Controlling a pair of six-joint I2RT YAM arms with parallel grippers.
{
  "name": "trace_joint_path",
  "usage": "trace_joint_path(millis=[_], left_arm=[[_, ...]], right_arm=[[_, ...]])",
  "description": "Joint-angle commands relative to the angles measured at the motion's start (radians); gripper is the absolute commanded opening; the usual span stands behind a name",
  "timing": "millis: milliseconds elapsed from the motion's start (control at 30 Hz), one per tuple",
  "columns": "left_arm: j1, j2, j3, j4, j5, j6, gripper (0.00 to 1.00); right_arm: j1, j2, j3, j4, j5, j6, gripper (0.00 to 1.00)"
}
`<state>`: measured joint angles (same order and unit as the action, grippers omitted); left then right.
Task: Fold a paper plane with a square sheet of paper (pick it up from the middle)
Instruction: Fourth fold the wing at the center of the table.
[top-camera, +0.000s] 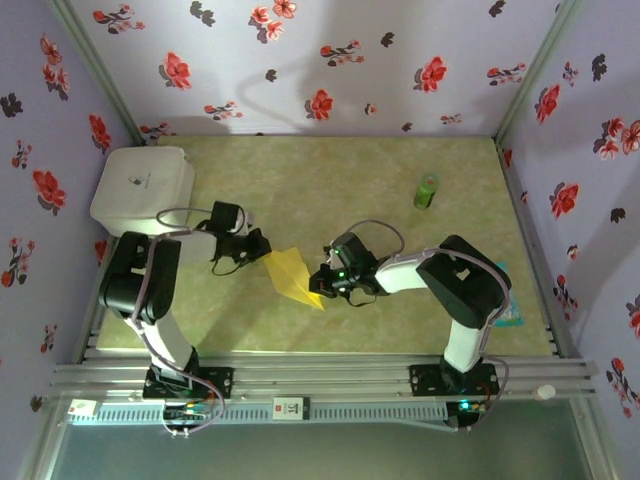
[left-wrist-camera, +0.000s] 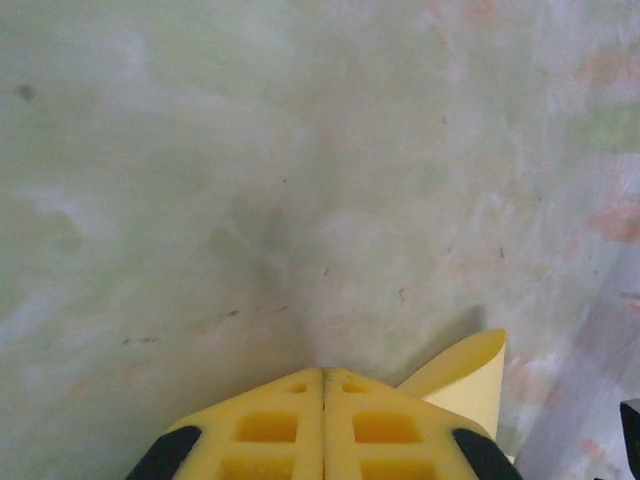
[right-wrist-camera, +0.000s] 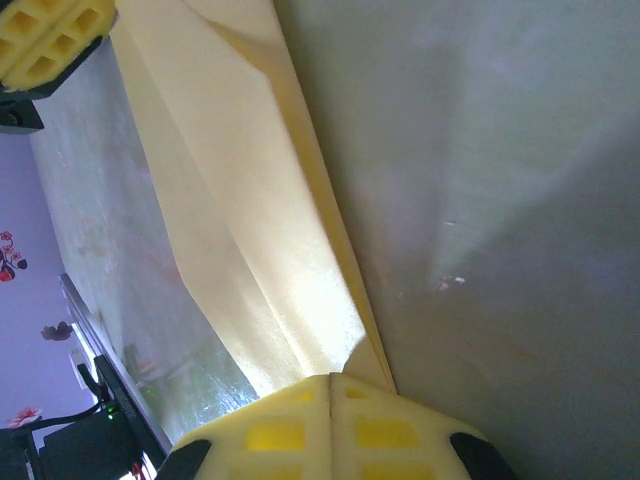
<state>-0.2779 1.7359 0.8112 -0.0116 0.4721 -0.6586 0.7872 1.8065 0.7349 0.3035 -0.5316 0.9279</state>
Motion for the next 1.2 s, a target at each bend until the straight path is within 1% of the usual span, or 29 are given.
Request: trace_joint_path(millis=[0, 167, 267, 400, 567, 700, 833, 933, 1033, 1167], left_arm=[[0.006, -0.108, 0.024, -0.068, -0.021, 0.026, 0.08], [-0.017, -0.232, 0.01, -0.089, -0.024, -0.003, 0.1], [-0.066, -0.257, 0.0, -0.088, -0.013, -0.02, 0.11], [-0.153, -0.216, -0.009, -0.066, 0.001, -0.034, 0.1], [-0.208, -0.138, -0.048, 0.033, -0.016, -0.077, 0.1], [-0.213, -0.078, -0.053, 0.062, -0.023, -0.081, 0.09], [-0.212, -0.048, -0.063, 0.038, -0.077, -0.072, 0.08], [-0.21, -0.038, -0.066, 0.012, -0.097, -0.056, 0.07], [-0.206, -0.038, -0.08, 0.01, -0.101, -0.055, 0.07], [-0.196, -0.039, -0.097, 0.019, -0.09, -0.07, 0.07]], right_arm=[[0.001, 0.025, -0.035, -0.122, 0.024, 0.009, 0.0], [0.001, 0.019, -0.009, -0.14, 0.017, 0.005, 0.01], [0.001, 0.014, 0.006, -0.159, 0.018, 0.0, 0.01], [0.001, 0.006, 0.017, -0.177, 0.022, -0.008, 0.02], [0.0, -0.001, 0.014, -0.184, 0.028, -0.009, 0.02], [0.001, -0.009, 0.012, -0.174, 0.028, -0.005, 0.03], [0.001, -0.03, 0.027, -0.176, 0.02, 0.001, 0.05], [0.001, -0.095, 0.02, -0.186, 0.025, 0.011, 0.08], [0.001, -0.182, -0.008, -0.233, 0.061, 0.015, 0.12], [0.001, -0.287, -0.08, -0.243, 0.084, 0.068, 0.21]])
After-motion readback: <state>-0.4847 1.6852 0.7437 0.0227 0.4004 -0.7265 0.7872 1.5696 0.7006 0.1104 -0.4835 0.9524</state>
